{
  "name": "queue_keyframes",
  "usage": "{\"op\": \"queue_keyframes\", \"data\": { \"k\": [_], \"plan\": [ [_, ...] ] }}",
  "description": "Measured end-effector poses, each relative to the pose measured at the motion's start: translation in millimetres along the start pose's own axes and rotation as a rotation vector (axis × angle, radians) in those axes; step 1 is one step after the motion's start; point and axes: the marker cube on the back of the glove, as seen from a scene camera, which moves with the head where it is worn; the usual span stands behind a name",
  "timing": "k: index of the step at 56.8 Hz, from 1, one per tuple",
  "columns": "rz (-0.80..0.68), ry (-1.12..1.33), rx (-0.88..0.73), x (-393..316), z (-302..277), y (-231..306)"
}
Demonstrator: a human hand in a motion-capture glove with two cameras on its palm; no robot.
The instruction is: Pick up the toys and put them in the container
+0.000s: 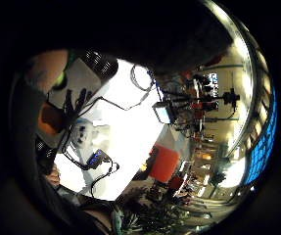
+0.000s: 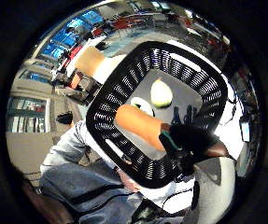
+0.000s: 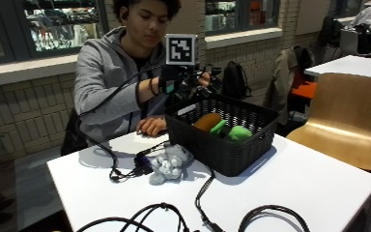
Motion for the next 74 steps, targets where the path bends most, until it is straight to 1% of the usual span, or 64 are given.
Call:
{"op": "queue_keyframes", "data": {
  "k": [3,5,8,13,17,20,25,31,40,46,56,65,74],
  "plan": [
    [0.106,0.029,-0.025,20,9,8],
    [0.147,0.035,-0.042,31,17,14],
    [0.162,0.015,-0.075,45,30,25],
    [0.201,-0.121,-0.149,79,55,36],
    [0.231,-0.172,-0.217,99,82,43],
    [0.217,-0.181,-0.277,97,106,53],
    [0.101,-0.137,-0.375,66,155,79],
    [0.06,-0.143,-0.416,59,188,82],
    [0.045,-0.202,-0.356,52,213,70],
    [0.069,-0.26,-0.262,48,221,65],
    [0.112,-0.226,-0.11,44,221,63],
    [0.163,-0.193,-0.042,51,205,68],
    [0.223,-0.183,0.05,72,164,73]
  ]
}}
